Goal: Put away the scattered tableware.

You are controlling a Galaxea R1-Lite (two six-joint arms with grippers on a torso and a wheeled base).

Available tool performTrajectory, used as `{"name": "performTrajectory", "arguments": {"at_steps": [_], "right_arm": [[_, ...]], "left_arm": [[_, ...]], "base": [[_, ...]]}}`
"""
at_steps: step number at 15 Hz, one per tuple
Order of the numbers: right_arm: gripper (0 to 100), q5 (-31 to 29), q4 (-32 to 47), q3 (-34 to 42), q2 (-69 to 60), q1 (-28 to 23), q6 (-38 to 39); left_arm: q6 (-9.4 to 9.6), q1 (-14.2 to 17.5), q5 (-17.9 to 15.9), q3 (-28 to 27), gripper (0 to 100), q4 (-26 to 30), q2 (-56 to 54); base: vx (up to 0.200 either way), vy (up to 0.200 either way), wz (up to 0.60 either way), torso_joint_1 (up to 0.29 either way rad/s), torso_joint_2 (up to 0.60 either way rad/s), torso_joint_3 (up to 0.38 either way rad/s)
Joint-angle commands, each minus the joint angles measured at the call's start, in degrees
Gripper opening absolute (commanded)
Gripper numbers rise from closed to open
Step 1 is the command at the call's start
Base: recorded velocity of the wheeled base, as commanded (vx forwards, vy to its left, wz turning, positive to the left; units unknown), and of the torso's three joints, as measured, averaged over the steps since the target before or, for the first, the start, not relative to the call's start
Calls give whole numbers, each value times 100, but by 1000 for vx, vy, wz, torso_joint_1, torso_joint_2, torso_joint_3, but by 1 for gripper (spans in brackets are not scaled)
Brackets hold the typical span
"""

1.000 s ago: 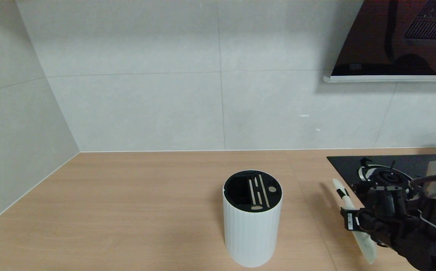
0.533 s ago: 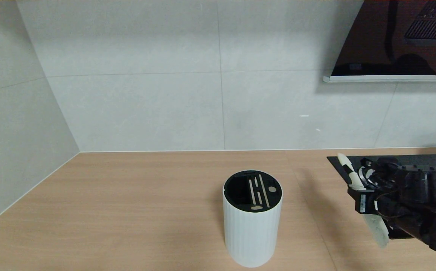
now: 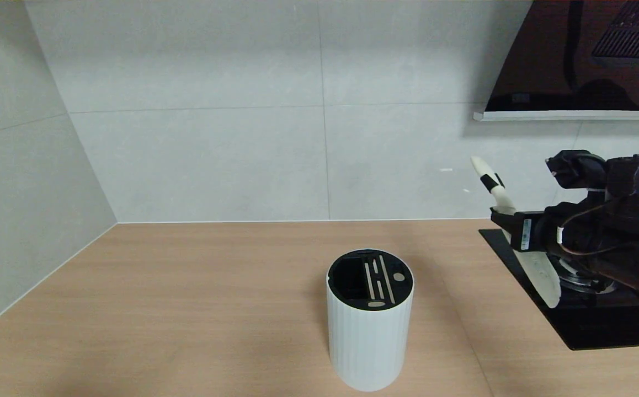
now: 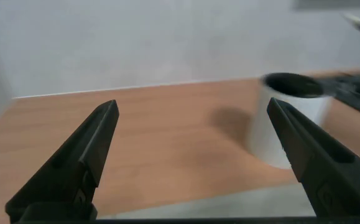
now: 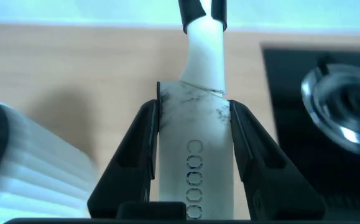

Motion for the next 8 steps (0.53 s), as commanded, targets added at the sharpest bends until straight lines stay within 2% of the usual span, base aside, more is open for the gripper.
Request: {"name": "performTrajectory", "arguments": {"at_steps": [1,2,3,4,5,7,8], "right_arm": [[0,278,81,-262,-144,476,120],[0,603,107,-289,-249,520,112],[0,919,186,-412,-267,556,103],[0,1130,353,-596,-258,652,103],[0,1209,485,-728,-223,740,103],[0,1332,608,-807,-153,1109,112],[0,1288,591,-878,6,1276,103]], "left_arm": [[-356,-434,-865,-2006,100,-108,3271],[-479,-742,-865,-2200,100,-460,3684],[-505,-971,-865,-2235,100,-934,4079],[-549,-1182,-856,-2182,100,-1462,4440],[-637,-1366,-847,-2129,100,-1725,4677],[-1024,-1744,-847,-2006,100,-2024,5152],[-1402,-1876,-865,-1936,100,-2253,5363]], "base": [[0,0,0,0,0,0],[0,0,0,0,0,0],[0,0,0,0,0,0],[0,0,0,0,0,0],[0,0,0,0,0,0],[0,0,0,0,0,0],[0,0,0,0,0,0]]}}
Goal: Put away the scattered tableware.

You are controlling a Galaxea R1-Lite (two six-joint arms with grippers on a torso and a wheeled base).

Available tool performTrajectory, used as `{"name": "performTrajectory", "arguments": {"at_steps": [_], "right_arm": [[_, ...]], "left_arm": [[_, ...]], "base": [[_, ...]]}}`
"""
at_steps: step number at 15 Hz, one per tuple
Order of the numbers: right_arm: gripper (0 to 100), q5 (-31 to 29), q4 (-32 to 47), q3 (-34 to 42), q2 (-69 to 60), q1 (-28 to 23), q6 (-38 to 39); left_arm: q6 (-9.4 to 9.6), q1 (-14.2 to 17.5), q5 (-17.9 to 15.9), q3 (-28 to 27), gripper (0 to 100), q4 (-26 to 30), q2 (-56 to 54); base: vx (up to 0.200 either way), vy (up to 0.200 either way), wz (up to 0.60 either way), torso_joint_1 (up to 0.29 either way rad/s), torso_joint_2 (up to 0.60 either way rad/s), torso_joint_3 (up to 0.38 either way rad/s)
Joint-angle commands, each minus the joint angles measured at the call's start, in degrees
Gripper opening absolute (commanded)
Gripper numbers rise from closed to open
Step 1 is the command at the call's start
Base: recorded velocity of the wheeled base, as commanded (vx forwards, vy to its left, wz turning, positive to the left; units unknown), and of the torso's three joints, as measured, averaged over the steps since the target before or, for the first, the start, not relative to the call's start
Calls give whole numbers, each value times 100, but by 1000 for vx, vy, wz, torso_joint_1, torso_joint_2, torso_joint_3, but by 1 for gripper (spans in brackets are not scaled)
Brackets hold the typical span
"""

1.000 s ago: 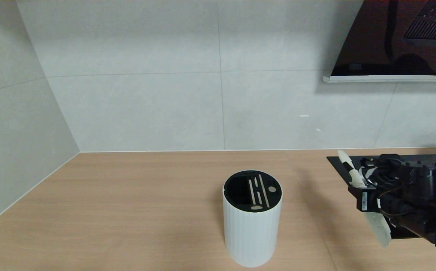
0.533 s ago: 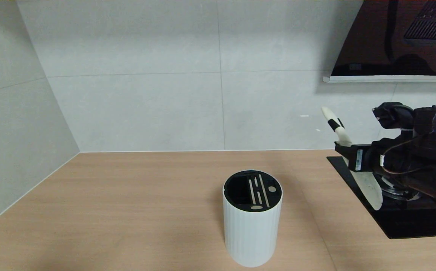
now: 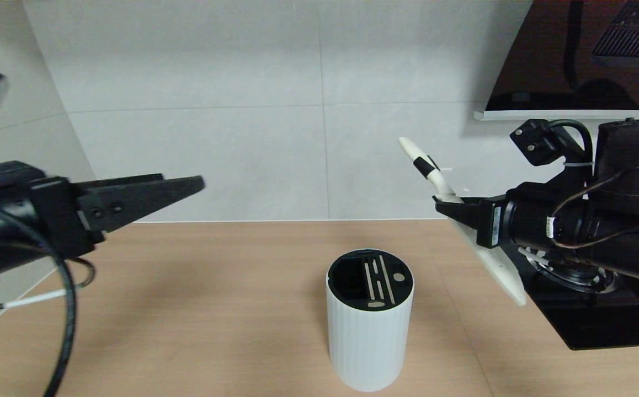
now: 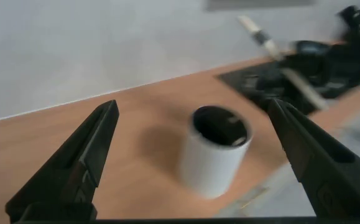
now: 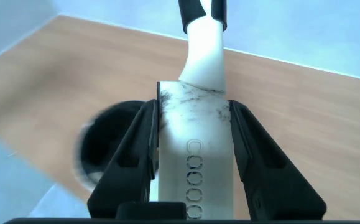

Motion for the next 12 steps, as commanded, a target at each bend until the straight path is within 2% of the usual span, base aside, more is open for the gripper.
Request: {"name": "performTrajectory", "arguments": {"at_steps": [1,2,3,4,5,6,7,9,10,11,12], "right_arm": [[0,-67,-10,-29,299,297,6],[0,-286,-53,156,501,499,50],[0,-568,-203,200,580,587,58],[0,-682,-326,191,615,614,50],[0,-866,-704,156,703,833,41],[0,-963,-748,174,703,965,50],[0,-998,-765,182,703,1141,93],[0,-1016,-757,182,756,1387,234],[0,-1157,-783,147,984,1554,296],[0,-1174,-783,147,1002,1554,304],[0,-1526,-1187,147,1300,1633,348]], "left_arm": [[-665,-465,-45,22,100,-489,1106],[-1271,-632,-54,22,100,-911,1370],[-1729,-755,-63,4,100,-1237,1554],[-1948,-799,-63,-13,100,-1395,1669],[-2555,-966,-63,-31,100,-1931,1959],[-2757,-1054,-71,-22,100,-2133,2082],[-2818,-1124,-71,-5,100,-2168,2161],[-2827,-1230,-63,4,100,-2177,2249],[-2906,-1327,-63,4,100,-2177,2319],[-2915,-1335,-63,4,100,-2177,2328],[-3100,-1406,-71,-31,100,-2203,2425]], "base": [[0,0,0,0,0,0],[0,0,0,0,0,0],[0,0,0,0,0,0],[0,0,0,0,0,0],[0,0,0,0,0,0],[0,0,0,0,0,0],[0,0,0,0,0,0],[0,0,0,0,0,0],[0,0,0,0,0,0],[0,0,0,0,0,0],[0,0,0,0,0,0]]}}
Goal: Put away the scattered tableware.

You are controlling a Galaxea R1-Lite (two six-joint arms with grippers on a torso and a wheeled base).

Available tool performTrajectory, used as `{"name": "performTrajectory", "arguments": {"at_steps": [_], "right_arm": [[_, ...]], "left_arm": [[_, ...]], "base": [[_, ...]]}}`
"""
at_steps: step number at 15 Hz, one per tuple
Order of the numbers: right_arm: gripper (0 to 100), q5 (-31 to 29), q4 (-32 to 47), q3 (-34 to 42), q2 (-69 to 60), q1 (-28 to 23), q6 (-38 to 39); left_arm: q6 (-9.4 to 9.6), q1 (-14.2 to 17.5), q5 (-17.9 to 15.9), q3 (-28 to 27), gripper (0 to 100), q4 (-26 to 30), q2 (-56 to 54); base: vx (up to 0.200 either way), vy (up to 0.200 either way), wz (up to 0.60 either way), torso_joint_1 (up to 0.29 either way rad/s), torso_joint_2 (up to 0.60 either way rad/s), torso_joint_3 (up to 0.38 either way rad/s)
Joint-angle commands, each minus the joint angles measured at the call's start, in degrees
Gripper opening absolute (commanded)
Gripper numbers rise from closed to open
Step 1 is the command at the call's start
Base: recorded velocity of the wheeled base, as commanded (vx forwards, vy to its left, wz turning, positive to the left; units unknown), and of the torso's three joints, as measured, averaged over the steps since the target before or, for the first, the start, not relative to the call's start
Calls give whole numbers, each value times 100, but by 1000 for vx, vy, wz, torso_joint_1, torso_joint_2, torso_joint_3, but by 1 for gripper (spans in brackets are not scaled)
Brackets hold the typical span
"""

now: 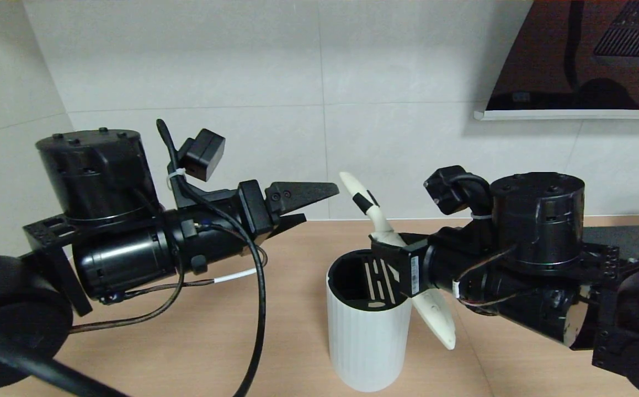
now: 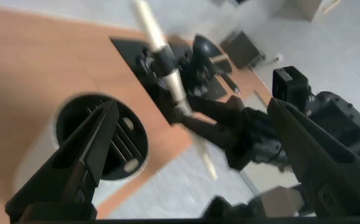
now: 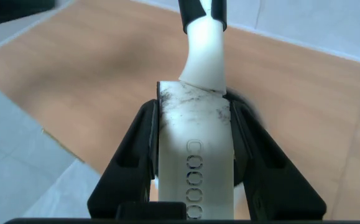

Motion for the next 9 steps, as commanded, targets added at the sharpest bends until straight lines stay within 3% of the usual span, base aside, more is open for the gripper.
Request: {"name": "performTrajectory", "arguments": {"at_steps": [1,7,9], "right_arm": [[0,-249,-502,31,455,141,34],[0,-337,-598,128,367,439,104],[0,-337,-607,154,244,510,104]], "left_arm": [[-60,-66,6,-52,100,-24,244],[-68,-154,146,-132,100,-411,771],[-68,-207,392,-219,100,-552,1017]], "base": [[0,0,0,0,0,0],[0,0,0,0,0,0],[0,0,0,0,0,0]]}}
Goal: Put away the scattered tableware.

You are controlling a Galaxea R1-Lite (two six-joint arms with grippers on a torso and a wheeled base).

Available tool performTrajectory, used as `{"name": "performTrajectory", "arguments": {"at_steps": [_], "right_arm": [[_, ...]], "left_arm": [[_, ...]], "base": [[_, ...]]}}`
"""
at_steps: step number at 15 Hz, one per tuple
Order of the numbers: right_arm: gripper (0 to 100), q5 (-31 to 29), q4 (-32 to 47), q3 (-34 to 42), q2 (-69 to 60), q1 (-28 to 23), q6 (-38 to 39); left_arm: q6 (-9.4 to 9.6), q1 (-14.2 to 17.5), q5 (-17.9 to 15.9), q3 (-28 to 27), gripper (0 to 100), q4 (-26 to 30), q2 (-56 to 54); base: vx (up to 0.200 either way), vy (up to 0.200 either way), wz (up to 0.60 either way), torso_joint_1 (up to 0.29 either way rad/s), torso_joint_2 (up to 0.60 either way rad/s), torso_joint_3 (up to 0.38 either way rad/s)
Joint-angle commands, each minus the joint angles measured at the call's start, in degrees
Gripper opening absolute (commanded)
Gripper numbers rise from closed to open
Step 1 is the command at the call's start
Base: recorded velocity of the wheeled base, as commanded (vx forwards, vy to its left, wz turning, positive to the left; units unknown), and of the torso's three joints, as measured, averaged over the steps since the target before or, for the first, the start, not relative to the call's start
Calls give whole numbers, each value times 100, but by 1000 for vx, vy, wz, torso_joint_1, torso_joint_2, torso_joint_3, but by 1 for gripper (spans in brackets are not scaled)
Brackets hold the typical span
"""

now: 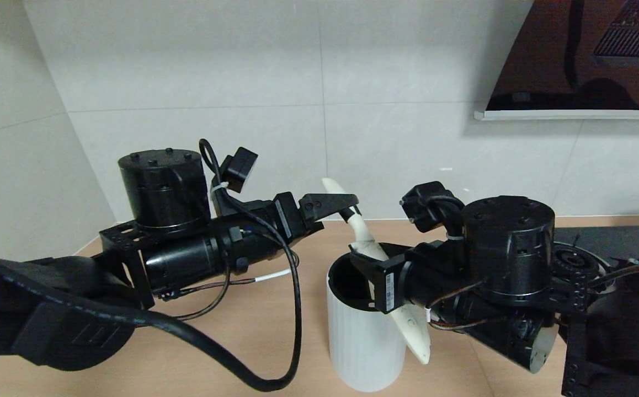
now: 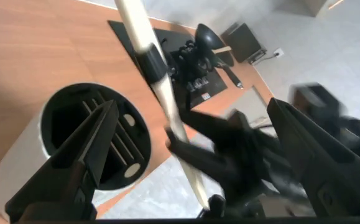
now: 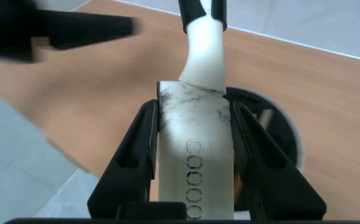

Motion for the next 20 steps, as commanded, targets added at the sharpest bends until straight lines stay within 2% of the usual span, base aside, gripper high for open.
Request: {"name": "performTrajectory", "arguments": {"at_steps": [1,3,7,17,18,20], "right_arm": [[0,-1,-2,28,-92,75,3],[0,-1,-2,28,-92,119,3],[0,-1,-2,54,-92,172,30],[0,8,-11,116,-92,304,30],[0,8,-11,124,-92,304,30],[0,8,-11,116,-101,304,30]], "left_arm": [[-2,-74,161,-109,100,-100,321],[-2,-188,328,-126,100,-196,373],[-2,-197,364,-117,100,-372,382],[6,-214,407,-117,100,-398,426],[6,-223,407,-117,0,-398,452],[6,-214,407,-126,0,-398,488]], "base": [[0,0,0,0,0,0],[0,0,0,0,0,0],[0,0,0,0,0,0],[0,0,0,0,0,0],[0,0,0,0,0,0],[0,0,0,0,0,0]]}}
